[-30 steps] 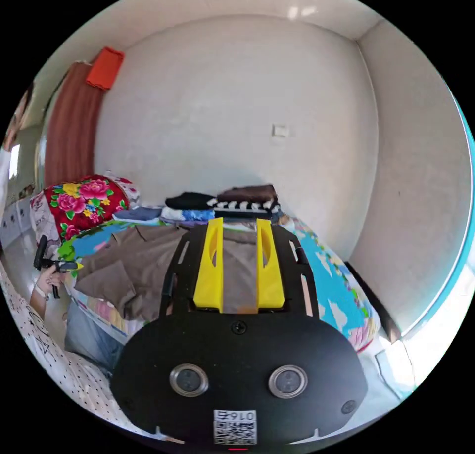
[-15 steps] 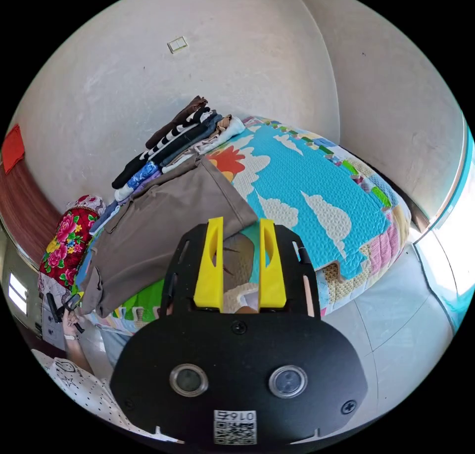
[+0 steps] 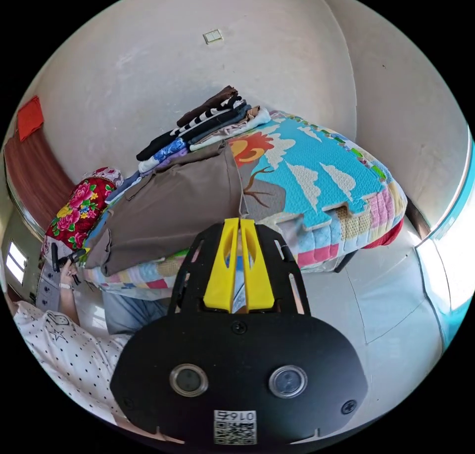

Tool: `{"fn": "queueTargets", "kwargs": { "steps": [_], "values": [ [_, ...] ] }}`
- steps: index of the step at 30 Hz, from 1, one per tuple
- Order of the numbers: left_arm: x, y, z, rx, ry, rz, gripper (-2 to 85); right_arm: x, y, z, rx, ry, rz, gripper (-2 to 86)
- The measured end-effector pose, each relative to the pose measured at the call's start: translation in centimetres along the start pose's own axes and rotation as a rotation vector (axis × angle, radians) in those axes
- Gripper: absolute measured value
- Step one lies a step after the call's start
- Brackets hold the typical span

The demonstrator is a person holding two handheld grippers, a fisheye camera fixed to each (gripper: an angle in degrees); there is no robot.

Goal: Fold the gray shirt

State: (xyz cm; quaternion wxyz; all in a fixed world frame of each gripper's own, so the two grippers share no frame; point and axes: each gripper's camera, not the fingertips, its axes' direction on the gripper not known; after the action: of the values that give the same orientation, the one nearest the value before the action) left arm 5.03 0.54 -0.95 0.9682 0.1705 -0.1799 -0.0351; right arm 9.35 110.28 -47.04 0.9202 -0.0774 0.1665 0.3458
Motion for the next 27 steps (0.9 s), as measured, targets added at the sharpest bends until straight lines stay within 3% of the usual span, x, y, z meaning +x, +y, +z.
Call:
{"fn": "queueTargets", "kwargs": {
  "steps": [4, 8, 10, 14, 17, 23, 27],
  "values": [
    [-0.5, 0.4, 0.5, -0.023, -0.013, -0.019, 0.0, -3.2, 1.3, 1.1, -0.083, 0.057, -0.094, 1.5],
    [0.3, 1.6, -2.0, 0.084, -0.172, -0.123, 0.8, -6.5, -1.6, 1.3, 0.032, 0.393, -0.181, 7.1],
    [3.1, 2.1, -2.6, 0.130, -0.126, -0.032, -0.3, -9.0, -4.1, 2.4, 0.093, 0.441, -0.296, 8.4],
    [12.8, 3.6, -0.9, 0.144, 0.194, 0.268, -0.8, -14.2, -12.4, 8.7, 0.101, 0.278, -0.553, 10.9],
    [19.2, 5.2, 1.9, 0.109, 0.354, 0.404, -0.8, -16.0, -19.1, 15.6, 0.054, 0.168, -0.592, 11.1],
    [25.6, 7.2, 8.4, -0.029, 0.240, 0.470, -0.8, -14.0, -29.9, 30.6, -0.200, 0.042, -0.384, 10.8],
    [26.4, 8.6, 10.9, -0.052, 0.165, 0.484, -0.8, -12.8, -33.1, 35.8, -0.257, 0.011, -0.264, 8.6]
  ]
}}
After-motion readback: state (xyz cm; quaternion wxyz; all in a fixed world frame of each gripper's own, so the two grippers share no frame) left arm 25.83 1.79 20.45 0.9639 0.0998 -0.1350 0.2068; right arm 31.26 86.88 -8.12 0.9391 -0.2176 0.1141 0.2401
